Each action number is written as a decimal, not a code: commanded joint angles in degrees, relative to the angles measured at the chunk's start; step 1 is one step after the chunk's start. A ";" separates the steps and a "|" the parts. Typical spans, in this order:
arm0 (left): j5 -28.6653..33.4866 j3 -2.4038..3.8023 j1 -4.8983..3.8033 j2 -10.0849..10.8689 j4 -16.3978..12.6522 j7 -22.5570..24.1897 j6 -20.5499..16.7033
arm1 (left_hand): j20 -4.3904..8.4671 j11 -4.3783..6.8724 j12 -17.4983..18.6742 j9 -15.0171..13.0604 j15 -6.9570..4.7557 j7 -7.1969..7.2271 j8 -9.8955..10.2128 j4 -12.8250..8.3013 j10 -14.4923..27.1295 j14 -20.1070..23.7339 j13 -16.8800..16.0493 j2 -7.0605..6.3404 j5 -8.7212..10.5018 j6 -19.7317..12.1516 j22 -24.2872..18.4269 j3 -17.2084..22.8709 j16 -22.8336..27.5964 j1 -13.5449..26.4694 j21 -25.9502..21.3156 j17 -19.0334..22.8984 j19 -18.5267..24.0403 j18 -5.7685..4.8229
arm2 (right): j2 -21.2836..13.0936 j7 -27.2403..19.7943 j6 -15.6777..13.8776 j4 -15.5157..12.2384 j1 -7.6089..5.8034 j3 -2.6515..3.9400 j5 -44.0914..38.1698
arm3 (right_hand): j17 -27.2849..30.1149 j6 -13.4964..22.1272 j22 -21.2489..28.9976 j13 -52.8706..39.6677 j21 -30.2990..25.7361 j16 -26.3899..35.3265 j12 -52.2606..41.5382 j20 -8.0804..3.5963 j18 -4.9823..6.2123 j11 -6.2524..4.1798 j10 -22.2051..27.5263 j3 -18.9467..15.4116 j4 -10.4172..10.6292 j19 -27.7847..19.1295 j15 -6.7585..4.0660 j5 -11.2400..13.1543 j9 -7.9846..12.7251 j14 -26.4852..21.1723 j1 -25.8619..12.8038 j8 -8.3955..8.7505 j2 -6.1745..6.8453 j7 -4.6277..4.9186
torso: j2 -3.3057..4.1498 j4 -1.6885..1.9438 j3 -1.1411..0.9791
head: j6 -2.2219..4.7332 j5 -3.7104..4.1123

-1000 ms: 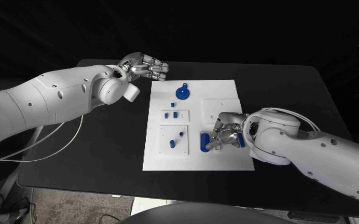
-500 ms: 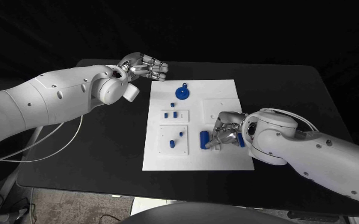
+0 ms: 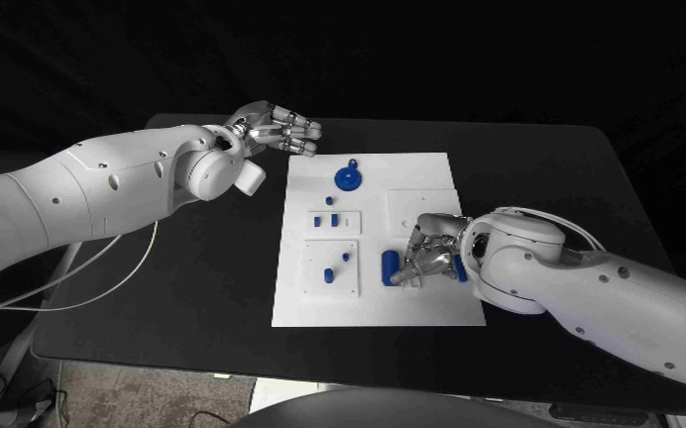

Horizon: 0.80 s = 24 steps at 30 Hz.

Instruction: Assemble the parts on the task board

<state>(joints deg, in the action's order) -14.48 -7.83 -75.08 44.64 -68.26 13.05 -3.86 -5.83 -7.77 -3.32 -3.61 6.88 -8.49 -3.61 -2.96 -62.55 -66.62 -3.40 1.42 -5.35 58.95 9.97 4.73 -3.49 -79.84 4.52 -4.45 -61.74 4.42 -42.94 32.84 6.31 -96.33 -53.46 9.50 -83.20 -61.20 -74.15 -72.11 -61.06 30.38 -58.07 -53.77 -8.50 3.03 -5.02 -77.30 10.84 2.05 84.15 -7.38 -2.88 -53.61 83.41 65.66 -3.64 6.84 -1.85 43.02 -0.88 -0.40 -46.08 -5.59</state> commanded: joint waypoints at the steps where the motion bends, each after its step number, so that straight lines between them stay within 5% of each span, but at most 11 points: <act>1: 0.09 0.01 0.00 -0.02 -0.09 0.08 1.26 | -0.05 -0.08 -0.24 -0.01 0.03 0.21 -0.04 0.37 0.17 0.46 0.03 0.05 -0.17 -0.12 -0.06 0.08 -0.10 0.49 0.07 -0.02 -0.25 -0.03 | 0.24 -0.09 2.41 0.55 0.29 -0.13 -0.34 | 0.10 0.32 0.09 0.08 -0.16 0.37 0.25 -0.32 -1.03 -0.05 -0.03 -0.04 -0.02 2.37 -0.15 -0.07 -0.03 -0.03 0.42 -0.08 -0.96 0.06 | 0.00 0.02 0.03 | 0.36 0.05; 10: -0.08 0.00 0.00 0.09 -0.12 -0.14 1.66 | -0.05 -0.06 -0.25 -0.01 0.03 0.23 -0.04 0.35 0.11 0.50 0.03 0.09 -0.21 -0.09 -0.11 0.16 -0.11 0.36 0.06 -0.02 -0.23 -0.02 | 0.65 -0.01 4.59 1.16 1.10 -0.26 0.09 | 0.28 0.53 0.22 0.04 -0.32 0.47 0.33 -0.21 -0.99 -0.01 0.00 0.12 -3.62 2.36 -0.07 -0.56 1.00 0.00 0.96 -0.05 -2.20 0.03 | -0.02 0.03 0.06 | -0.15 0.09; 24: -0.10 -0.01 0.00 0.21 -0.13 -0.19 1.73 | -0.05 -0.05 -0.24 0.00 0.03 0.24 -0.03 0.45 0.07 0.49 0.03 0.13 -0.24 -0.07 -0.16 0.22 -0.12 0.41 0.08 -0.02 -0.22 -0.03 | 0.71 0.27 4.10 1.35 1.71 -0.28 0.40 | 0.38 0.50 0.29 0.11 -0.43 0.53 0.43 -0.21 -0.97 -0.03 0.04 0.16 -3.49 2.35 -0.08 -1.21 1.18 -0.02 -0.05 -0.09 -2.40 0.03 | 0.00 -0.03 0.00 | -0.20 0.07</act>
<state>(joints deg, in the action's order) -14.53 -7.86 -75.08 44.88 -68.27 12.58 -3.13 -5.83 -7.77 -3.32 -3.61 6.88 -8.49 -3.61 -2.84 -62.55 -66.62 -3.40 1.42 -5.35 58.95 9.86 4.85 -3.49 -79.84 4.52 -4.44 -61.74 4.42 -42.28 32.87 9.58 -95.01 -51.83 9.22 -82.95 -60.87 -74.14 -71.87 -60.98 30.15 -57.84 -53.65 -8.49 3.02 -5.02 -77.30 11.01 -1.45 84.14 -7.37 -4.00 -52.47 83.41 66.05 -3.64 4.39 -1.84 43.02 -0.87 -0.36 -46.26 -5.55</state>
